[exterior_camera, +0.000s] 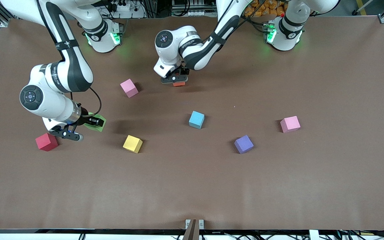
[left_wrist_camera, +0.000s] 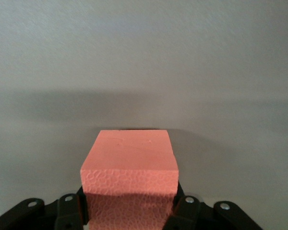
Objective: Arrange blocks into number 1
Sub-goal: 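Carry the orange cube with the left gripper and set it mid-table, then set green beside orange with the right gripper while the left gripper grasps purple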
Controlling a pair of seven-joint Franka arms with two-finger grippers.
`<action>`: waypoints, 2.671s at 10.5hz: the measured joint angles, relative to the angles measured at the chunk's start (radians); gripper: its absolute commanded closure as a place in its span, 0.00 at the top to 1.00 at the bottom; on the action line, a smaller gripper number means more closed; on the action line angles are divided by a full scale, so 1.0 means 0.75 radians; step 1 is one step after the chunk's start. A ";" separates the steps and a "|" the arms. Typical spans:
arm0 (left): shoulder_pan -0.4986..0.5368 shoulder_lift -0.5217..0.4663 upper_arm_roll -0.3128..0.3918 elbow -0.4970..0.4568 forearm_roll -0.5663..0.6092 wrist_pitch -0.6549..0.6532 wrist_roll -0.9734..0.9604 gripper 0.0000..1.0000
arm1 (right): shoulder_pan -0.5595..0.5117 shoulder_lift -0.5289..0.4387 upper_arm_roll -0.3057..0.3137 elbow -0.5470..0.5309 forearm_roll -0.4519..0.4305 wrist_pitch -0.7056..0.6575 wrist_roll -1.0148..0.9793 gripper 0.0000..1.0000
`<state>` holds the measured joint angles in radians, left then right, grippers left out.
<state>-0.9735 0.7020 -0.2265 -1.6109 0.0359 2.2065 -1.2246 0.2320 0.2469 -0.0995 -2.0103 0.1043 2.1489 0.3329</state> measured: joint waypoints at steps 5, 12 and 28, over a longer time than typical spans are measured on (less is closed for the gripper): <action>-0.047 0.003 -0.078 0.009 0.000 0.010 0.044 0.00 | 0.000 0.000 0.001 -0.002 0.000 0.000 0.005 0.61; -0.053 0.057 -0.092 0.006 -0.011 0.012 0.166 0.00 | 0.000 0.000 0.001 -0.002 0.000 0.000 0.006 0.61; -0.029 -0.093 0.082 0.059 -0.072 -0.002 -0.017 1.00 | 0.111 -0.030 0.005 -0.002 0.000 -0.082 0.014 0.61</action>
<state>-0.9956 0.6323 -0.1651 -1.5665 -0.0183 2.2051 -1.2371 0.3154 0.2245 -0.0960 -2.0118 0.1045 2.0873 0.3433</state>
